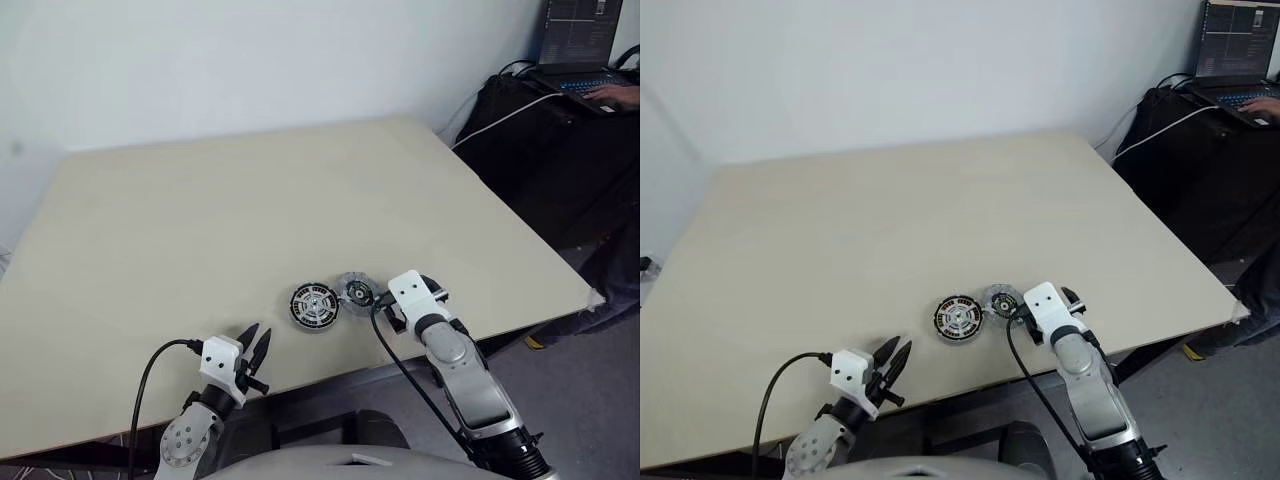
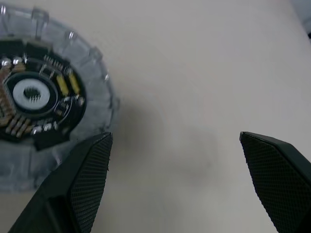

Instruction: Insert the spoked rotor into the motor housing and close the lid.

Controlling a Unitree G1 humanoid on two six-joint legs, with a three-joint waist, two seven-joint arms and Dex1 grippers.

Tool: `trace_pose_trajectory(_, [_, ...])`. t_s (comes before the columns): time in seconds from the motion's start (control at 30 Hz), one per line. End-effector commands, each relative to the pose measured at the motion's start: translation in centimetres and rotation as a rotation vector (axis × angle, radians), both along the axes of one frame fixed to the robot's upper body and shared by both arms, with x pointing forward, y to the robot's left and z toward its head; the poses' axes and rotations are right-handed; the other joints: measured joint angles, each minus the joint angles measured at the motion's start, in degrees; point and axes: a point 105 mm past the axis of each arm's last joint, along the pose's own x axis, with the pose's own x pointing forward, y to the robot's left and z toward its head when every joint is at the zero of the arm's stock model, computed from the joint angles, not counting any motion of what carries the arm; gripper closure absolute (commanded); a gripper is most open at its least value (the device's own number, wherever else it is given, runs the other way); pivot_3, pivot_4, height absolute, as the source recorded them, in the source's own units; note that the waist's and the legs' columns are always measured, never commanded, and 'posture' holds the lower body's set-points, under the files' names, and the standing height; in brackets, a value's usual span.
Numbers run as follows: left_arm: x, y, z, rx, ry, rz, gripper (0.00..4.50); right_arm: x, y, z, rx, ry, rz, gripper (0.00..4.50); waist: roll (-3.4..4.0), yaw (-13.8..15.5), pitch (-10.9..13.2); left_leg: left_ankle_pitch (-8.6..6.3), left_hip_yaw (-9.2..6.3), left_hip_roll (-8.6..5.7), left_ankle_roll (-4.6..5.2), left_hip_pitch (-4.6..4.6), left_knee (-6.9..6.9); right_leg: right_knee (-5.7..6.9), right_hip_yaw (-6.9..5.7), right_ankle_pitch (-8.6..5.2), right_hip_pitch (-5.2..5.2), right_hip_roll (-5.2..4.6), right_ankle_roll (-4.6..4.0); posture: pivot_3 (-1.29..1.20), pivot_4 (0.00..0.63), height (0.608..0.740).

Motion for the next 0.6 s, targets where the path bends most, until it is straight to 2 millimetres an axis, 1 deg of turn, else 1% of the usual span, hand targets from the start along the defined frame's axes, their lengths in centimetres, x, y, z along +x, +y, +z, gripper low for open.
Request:
trace_pose_trajectory(0.03, [0.8,0.2,1.6,0.019,-0.076,-0.005,3.27,0.0,-0.2,1.4,0.009,-0.045,-0.019,0.04,-0.01,0.1,0.0,0.00,0.00,0.00,0.00,0.00,0.00,0.00,0.00,0.00,0.00,0.00,0.00,0.00,0.000,0.740])
trace_pose_trajectory(0.13, [1.0,0.2,1.7,0.025,-0.082,-0.006,3.27,-0.3,-0.3,1.2,0.013,-0.034,-0.025,0.04,-0.01,0.1,0.0,0.00,-0.02,0.00,0.00,0.00,0.04,0.00,-0.01,0.00,0.01,0.00,0.00,0.00,0.000,0.740])
trace_pose_trajectory(0.27, [1.0,0.3,1.8,0.028,-0.082,-0.010,3.27,-0.8,-1.8,1.1,-0.003,-0.022,-0.085,0.04,0.00,0.1,-0.1,0.00,-0.02,0.00,0.00,0.00,0.07,0.01,0.00,0.01,0.04,0.00,0.01,0.00,0.000,0.740])
trace_pose_trajectory(0.3, [0.9,0.3,1.8,0.028,-0.080,-0.010,3.27,-0.9,-2.1,1.1,-0.004,-0.023,-0.098,0.42,0.00,0.1,-0.1,0.00,-0.02,-0.01,0.00,0.00,0.09,0.01,0.00,0.01,0.06,0.00,0.01,0.00,0.000,0.740])
trace_pose_trajectory(0.33, [0.9,0.3,1.8,0.029,-0.079,-0.009,3.27,-1.0,-2.3,1.1,0.000,-0.023,-0.109,0.61,0.00,0.1,-0.1,0.00,-0.02,-0.01,0.00,0.00,0.10,0.01,0.00,0.02,0.07,0.00,0.02,0.00,0.000,0.740])
trace_pose_trajectory(0.47, [0.9,0.4,1.8,0.029,-0.076,-0.006,3.27,-1.3,-2.8,1.3,0.016,-0.031,-0.140,1.88,0.00,0.1,-0.1,0.00,-0.03,-0.01,0.00,0.01,0.12,0.05,0.00,0.02,0.07,0.00,0.01,0.00,0.000,0.740])
trace_pose_trajectory(0.6, [0.9,0.5,1.8,0.028,-0.077,-0.004,3.27,-1.4,-1.9,0.9,0.044,-0.009,-0.124,3.24,0.03,0.1,-0.1,0.00,-0.02,0.00,0.00,0.03,0.16,0.07,0.00,0.04,0.08,0.01,-0.01,0.00,0.000,0.740])
